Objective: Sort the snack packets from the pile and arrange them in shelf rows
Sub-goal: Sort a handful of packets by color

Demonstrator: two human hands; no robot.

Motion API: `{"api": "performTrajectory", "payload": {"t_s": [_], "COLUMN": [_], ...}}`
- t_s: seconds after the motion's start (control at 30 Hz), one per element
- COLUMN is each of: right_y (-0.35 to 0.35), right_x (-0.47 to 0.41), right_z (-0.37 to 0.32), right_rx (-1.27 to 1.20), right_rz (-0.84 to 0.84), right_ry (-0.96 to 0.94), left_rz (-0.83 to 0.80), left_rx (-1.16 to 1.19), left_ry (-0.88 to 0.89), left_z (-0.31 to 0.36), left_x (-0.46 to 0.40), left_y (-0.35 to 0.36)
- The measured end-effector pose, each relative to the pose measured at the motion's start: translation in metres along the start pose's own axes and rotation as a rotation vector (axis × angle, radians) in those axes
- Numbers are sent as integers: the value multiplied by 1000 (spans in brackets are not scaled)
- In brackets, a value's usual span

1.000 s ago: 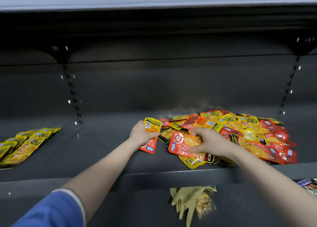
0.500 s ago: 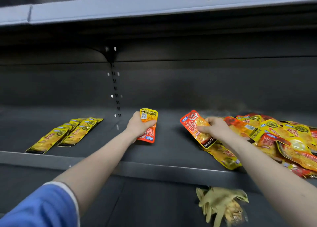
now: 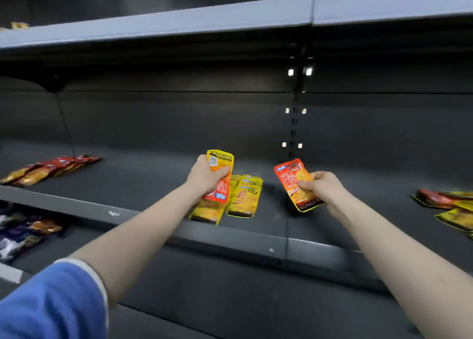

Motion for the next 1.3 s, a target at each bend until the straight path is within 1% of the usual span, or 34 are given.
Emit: {"api": "performTrajectory", "payload": {"t_s": [0.13, 0.3, 0.53, 0.73, 0.9, 1.1, 1.3], "right_y": [86, 174, 289, 405, 496, 588, 661], "right_x": [7, 6, -22, -61, -77, -78, -72], "right_z": [-19, -42, -79, -108, -129, -136, -132], "right_rx": [-43, -48, -70, -72, -37, -40, -133], "right_rz": [-22, -43, -127, -254, -281, -249, -92], "right_ry": [15, 38, -7, 39, 52, 84, 193], "left_rz": [-2, -10, 76, 118, 122, 51, -42], "left_rx": [3, 7, -45, -139, -111, -127, -43], "left_ry": [-52, -120, -107, -110, -130, -78, 38], "left_z": [-57, -119, -183, -231, -276, -336, -386], "left_x": [-12, -32, -78, -130, -175, -220, -254], "left_y": [-68, -129, -212, -287, -359, -416, -462]}}
Point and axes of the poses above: each hand's wrist, its own x-axis away from the middle knuckle, its own y-axis out of the palm, z = x × y, the point moved 6 cm from there along -x, towards the middle knuckle, and after that the axes turned 11 degrees about y, right-handed, at the moved point
